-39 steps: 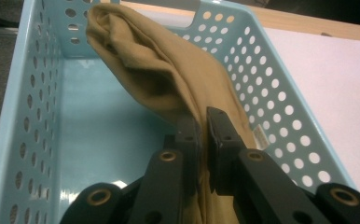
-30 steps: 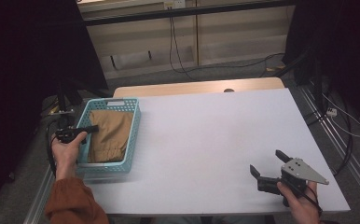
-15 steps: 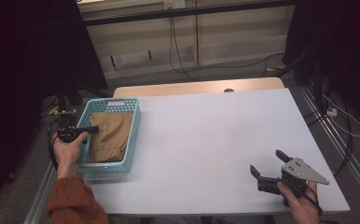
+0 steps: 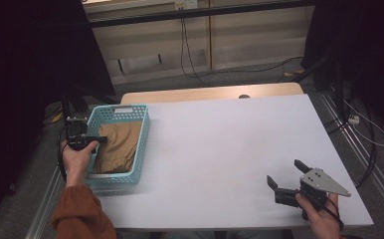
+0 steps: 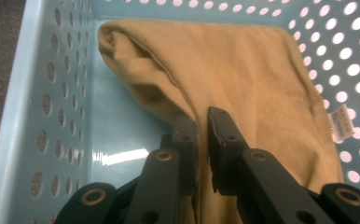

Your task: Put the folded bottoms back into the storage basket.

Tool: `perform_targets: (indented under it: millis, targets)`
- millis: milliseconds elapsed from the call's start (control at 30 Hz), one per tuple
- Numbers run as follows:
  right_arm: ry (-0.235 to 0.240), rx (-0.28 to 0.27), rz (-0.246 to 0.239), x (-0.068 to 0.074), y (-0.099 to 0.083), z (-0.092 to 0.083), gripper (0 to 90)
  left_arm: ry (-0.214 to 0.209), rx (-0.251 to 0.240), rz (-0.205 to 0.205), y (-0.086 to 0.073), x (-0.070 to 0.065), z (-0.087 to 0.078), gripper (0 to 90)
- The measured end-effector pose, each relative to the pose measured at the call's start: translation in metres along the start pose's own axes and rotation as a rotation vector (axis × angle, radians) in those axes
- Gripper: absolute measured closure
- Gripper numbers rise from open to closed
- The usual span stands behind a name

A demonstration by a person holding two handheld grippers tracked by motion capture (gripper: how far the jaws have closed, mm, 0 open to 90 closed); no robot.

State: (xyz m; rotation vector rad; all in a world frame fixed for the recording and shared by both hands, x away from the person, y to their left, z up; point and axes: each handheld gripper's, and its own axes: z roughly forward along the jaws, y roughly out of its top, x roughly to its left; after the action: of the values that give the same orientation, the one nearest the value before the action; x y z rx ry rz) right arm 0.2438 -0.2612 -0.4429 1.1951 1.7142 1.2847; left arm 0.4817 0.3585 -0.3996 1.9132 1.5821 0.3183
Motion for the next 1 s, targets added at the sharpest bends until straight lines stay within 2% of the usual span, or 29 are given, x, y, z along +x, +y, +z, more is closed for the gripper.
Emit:
perform_targets:
  millis: [33, 233, 300, 333, 467, 567, 733, 900, 1000]
  targets:
    - [0.001, 0.000, 0.000, 0.000, 0.000, 0.000, 0.0, 0.001, -0.004, -0.020, 0.000, 0.000, 0.002, 81.9]
    - [0.000, 0.002, -0.001, 0.000, 0.000, 0.000, 0.0, 0.025, 0.019, -0.045, -0.001, 0.004, 0.007, 80.6]
    - [0.001, 0.001, -0.001, 0.000, 0.000, 0.000, 0.0, 0.034, 0.019, -0.066, -0.002, 0.006, 0.009, 80.0]
    - [0.001, 0.000, -0.001, 0.000, 0.000, 0.000, 0.0, 0.046, 0.035, -0.059, -0.003, 0.008, 0.010, 80.0]
    - [0.001, -0.001, -0.001, 0.000, 0.000, 0.000, 0.0, 0.085, 0.043, -0.099, -0.004, 0.009, 0.015, 79.4]
    - [0.001, -0.001, -0.001, 0.000, 0.000, 0.000, 0.0, 0.099, 0.054, -0.119, -0.004, 0.011, 0.017, 77.2]
    - [0.002, 0.000, 0.000, 0.000, 0.000, 0.000, 0.0, 0.100, 0.073, -0.100, -0.005, 0.012, 0.018, 77.2]
    - [0.004, 0.001, 0.000, 0.000, 0.000, 0.000, 0.0, 0.108, 0.057, -0.092, -0.006, 0.010, 0.019, 76.7]
    - [0.001, 0.001, 0.000, 0.000, 0.000, 0.000, 0.0, 0.100, 0.052, -0.074, -0.005, 0.010, 0.017, 74.7]
